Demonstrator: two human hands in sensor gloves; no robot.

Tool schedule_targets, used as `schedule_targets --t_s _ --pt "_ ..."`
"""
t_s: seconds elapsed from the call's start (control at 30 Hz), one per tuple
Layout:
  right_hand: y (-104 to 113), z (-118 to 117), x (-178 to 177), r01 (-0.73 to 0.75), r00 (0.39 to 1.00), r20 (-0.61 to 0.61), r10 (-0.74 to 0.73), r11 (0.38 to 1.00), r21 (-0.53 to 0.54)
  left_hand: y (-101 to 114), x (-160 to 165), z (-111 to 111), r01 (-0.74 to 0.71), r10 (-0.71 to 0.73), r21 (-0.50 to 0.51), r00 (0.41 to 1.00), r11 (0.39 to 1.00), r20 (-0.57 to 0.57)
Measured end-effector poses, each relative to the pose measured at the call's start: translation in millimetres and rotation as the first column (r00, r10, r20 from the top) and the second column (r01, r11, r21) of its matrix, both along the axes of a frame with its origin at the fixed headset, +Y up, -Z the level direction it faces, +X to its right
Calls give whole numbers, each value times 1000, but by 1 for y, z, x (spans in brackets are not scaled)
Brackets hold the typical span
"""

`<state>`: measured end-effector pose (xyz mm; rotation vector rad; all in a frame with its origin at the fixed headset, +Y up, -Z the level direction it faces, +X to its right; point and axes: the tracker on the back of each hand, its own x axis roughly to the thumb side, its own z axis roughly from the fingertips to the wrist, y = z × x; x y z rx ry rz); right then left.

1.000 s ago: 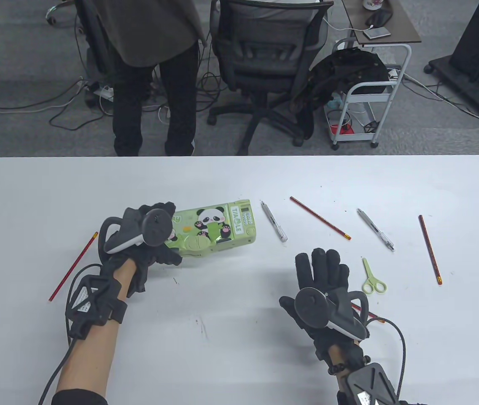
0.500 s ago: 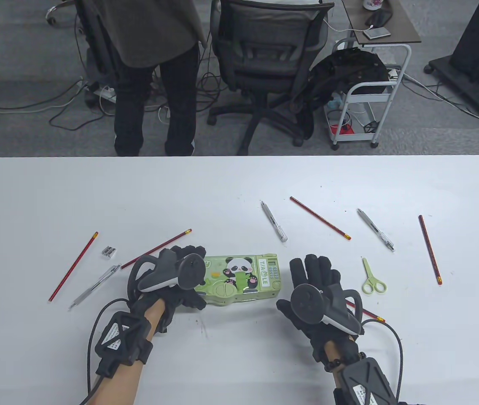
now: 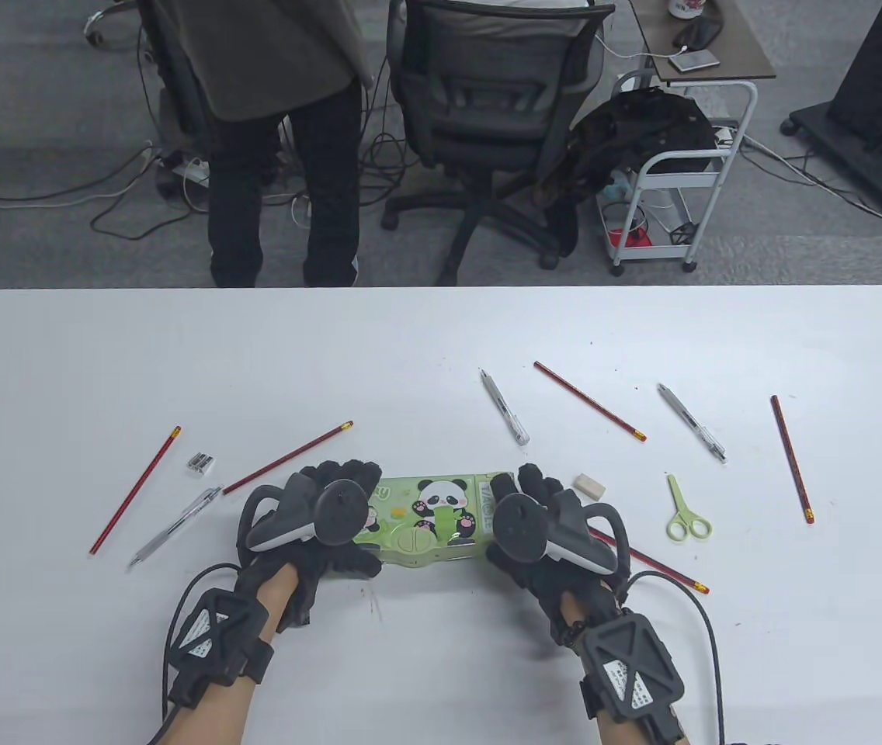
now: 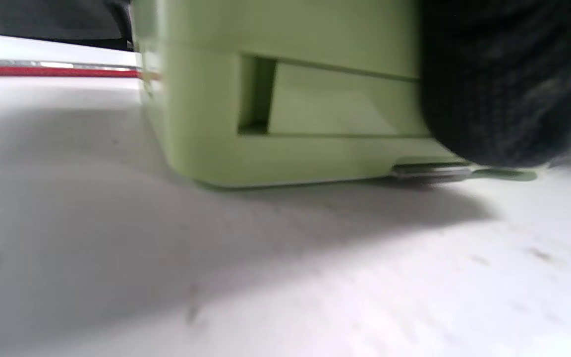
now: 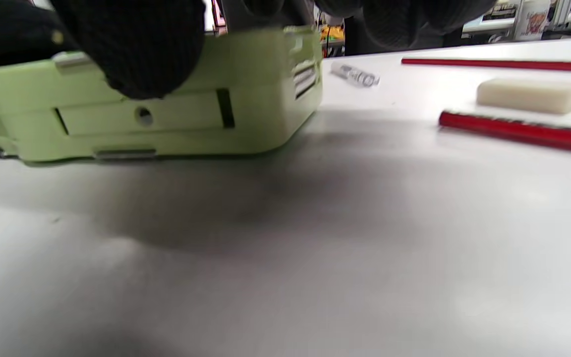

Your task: Organize multifunction pencil case

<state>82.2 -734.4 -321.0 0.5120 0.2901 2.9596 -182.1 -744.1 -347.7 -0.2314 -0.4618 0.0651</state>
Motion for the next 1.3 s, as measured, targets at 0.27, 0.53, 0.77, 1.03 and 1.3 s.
schedule_targets --t_s 0.27,0.53,0.77,1.03,1.3 --pt "-7 2 -5 3 1000 0 -3 995 98 4 -6 -7 -62 63 -119 998 991 6" --pt "-3 0 -3 22 1000 1 -22 995 93 5 -7 -9 -86 87 -123 996 989 1" --pt "-1 0 -4 3 1000 5 -4 995 99 8 -10 -13 -107 107 -155 994 982 -13" --pt "-1 1 -5 -13 1000 12 12 995 101 16 -15 -22 -132 131 -238 991 962 -17" --pt "0 1 -5 -8 1000 11 7 996 92 31 -29 -40 -342 321 -401 939 850 -120"
